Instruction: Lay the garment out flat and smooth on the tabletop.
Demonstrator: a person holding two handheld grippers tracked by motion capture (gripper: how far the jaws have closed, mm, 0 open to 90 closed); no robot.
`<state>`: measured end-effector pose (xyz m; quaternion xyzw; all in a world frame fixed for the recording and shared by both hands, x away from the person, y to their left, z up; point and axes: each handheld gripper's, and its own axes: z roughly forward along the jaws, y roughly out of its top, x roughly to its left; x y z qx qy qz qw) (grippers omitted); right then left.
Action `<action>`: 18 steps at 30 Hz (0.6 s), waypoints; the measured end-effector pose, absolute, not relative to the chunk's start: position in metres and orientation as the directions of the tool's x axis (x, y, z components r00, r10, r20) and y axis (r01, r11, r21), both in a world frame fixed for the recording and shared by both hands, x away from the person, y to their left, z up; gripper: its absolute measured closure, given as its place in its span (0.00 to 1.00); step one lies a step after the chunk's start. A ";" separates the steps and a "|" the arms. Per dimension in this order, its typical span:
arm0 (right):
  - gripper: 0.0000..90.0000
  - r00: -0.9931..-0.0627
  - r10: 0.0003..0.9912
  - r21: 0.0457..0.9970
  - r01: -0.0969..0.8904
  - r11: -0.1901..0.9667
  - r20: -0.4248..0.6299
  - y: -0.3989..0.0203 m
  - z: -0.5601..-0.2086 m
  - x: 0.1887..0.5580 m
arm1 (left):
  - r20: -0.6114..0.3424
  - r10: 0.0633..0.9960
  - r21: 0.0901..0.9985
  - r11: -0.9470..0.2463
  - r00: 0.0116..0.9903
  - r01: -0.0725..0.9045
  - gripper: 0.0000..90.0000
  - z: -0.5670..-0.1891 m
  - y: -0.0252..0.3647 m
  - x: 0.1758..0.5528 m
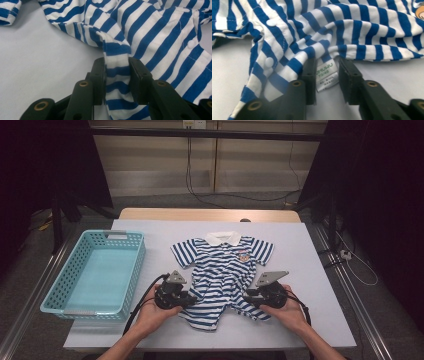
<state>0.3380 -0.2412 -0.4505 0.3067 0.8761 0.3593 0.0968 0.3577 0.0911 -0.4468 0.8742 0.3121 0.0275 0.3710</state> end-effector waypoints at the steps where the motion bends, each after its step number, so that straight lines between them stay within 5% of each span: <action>1: 0.88 -0.785 0.617 0.688 0.482 0.542 0.064 -0.242 -0.450 0.338 | -0.189 0.570 0.663 -0.527 0.800 0.532 0.77 -0.447 0.091 0.357; 4: 1.00 -0.765 0.639 0.680 0.513 0.524 0.085 -0.245 -0.449 0.339 | -0.206 0.567 0.654 -0.527 0.798 0.543 0.84 -0.446 0.094 0.357; 8: 1.00 -0.750 0.658 0.685 0.516 0.515 0.071 -0.252 -0.446 0.337 | -0.208 0.542 0.647 -0.548 0.814 0.530 0.94 -0.446 0.096 0.356; 18: 1.00 -0.697 0.715 0.694 0.542 0.473 0.057 -0.282 -0.434 0.321 | -0.225 0.548 0.638 -0.542 0.806 0.546 0.95 -0.446 0.097 0.354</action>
